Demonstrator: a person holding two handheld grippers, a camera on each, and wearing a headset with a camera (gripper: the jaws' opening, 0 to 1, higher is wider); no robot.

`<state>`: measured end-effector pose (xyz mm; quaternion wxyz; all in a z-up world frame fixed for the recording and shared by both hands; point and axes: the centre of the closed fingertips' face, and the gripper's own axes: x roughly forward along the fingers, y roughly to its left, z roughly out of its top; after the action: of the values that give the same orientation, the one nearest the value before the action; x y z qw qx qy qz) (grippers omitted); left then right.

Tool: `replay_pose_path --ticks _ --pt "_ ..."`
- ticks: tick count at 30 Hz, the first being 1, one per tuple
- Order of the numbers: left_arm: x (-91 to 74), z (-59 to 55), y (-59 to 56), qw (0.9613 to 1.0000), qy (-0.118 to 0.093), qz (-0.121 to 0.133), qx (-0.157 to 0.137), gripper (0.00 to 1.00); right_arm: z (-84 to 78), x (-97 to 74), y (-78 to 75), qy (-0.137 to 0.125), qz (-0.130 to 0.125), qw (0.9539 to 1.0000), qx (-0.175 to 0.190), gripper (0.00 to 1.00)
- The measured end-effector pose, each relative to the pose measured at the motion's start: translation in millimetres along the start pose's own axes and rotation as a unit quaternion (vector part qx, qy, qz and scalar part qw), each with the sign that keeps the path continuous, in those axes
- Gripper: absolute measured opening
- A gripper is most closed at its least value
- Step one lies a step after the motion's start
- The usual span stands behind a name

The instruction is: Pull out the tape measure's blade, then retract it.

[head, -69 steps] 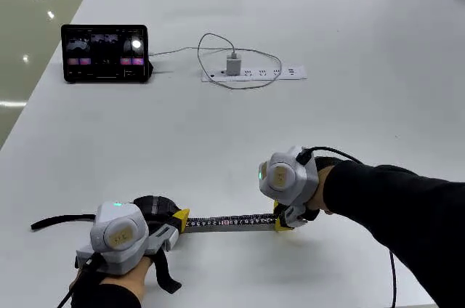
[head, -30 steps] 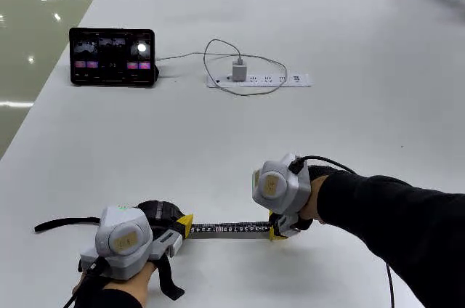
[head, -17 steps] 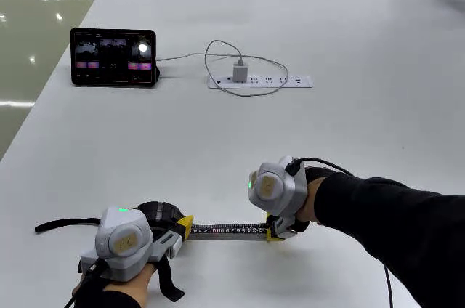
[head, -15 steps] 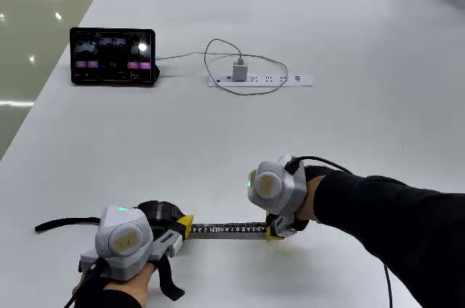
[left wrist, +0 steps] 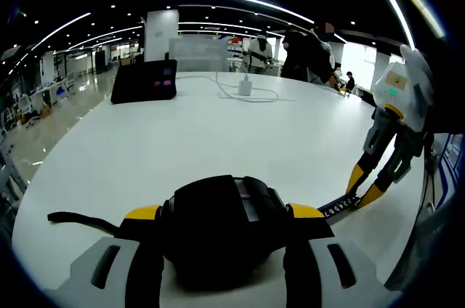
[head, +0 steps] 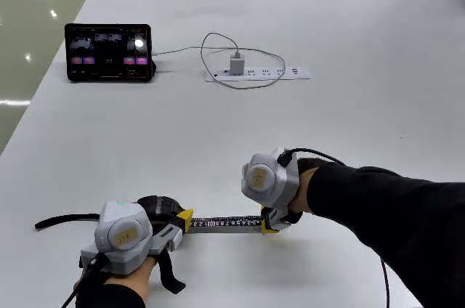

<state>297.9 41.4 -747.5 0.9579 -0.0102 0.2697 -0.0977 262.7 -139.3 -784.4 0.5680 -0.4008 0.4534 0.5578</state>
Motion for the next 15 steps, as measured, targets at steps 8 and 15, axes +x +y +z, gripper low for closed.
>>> replay_pose_path --ticks 8,15 --pt "0.6 -0.3 0.5 1.0000 0.000 0.000 -0.002 0.62 4.7 1.4 1.1 -0.001 0.001 1.0000 0.004 0.10" --pt "0.6 0.1 -0.3 1.0000 0.001 -0.002 -0.002 0.62 8.4 2.6 0.7 -0.004 0.004 1.0000 0.004 0.10"
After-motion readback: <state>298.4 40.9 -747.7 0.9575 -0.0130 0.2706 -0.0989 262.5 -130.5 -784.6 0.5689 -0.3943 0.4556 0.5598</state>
